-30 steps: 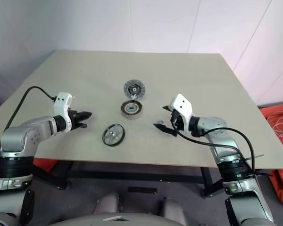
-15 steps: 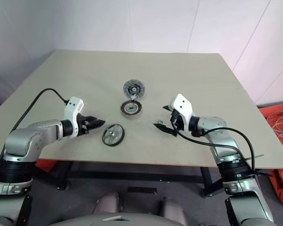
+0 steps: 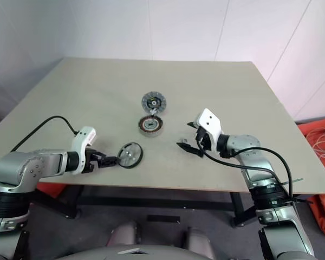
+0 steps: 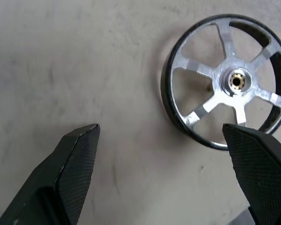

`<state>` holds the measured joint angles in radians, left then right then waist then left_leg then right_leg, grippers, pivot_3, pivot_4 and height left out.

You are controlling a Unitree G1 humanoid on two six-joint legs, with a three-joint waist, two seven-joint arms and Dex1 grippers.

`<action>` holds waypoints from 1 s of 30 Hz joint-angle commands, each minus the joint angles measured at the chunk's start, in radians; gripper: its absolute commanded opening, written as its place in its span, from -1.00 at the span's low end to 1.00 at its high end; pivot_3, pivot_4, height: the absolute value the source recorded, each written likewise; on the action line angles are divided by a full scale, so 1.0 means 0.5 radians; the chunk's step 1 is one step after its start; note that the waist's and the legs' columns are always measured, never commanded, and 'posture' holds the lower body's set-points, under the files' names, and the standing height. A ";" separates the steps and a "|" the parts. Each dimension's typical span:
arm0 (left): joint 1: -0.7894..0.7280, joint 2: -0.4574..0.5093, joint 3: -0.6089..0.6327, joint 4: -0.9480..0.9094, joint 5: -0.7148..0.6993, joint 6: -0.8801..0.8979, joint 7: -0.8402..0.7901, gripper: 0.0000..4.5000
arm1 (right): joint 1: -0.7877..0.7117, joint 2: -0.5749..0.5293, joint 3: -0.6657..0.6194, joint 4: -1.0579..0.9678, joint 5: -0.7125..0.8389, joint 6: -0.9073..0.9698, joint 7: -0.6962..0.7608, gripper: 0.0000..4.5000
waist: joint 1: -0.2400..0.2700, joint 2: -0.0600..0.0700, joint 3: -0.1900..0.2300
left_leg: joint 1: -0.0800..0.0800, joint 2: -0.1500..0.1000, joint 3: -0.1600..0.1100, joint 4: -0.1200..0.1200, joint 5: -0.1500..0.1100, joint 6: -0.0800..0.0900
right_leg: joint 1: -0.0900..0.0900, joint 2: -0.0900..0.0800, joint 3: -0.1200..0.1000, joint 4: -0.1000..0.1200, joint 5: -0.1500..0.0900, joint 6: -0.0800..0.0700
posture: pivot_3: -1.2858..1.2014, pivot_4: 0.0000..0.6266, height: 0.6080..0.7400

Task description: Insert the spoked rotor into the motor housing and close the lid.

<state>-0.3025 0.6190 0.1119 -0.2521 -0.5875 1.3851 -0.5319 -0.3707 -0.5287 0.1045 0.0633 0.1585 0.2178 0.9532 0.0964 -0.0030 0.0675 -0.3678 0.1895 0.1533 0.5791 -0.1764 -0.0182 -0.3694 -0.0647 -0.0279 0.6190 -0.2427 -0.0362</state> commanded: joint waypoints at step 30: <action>-0.280 -0.227 -0.173 0.352 0.120 -0.164 0.032 -0.99 | -0.012 -0.012 -0.029 -0.049 0.022 -0.036 -0.048 1.00 | 0.006 0.010 -0.004 | -0.005 -0.001 -0.001 -0.001 0.000 0.003 | 0.000 -0.001 -0.001 -0.005 0.000 0.001 | 0.03 -1.00 1.00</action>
<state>-0.4402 0.5013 0.0264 -0.0515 -0.5157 1.2979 -0.5025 -0.3663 -0.5292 0.1057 0.0640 0.1584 0.2172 0.9346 0.0992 0.0020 0.0656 -0.3704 0.1889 0.1527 0.5787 -0.1765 -0.0169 -0.3696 -0.0651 -0.0282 0.6162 -0.2428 -0.0358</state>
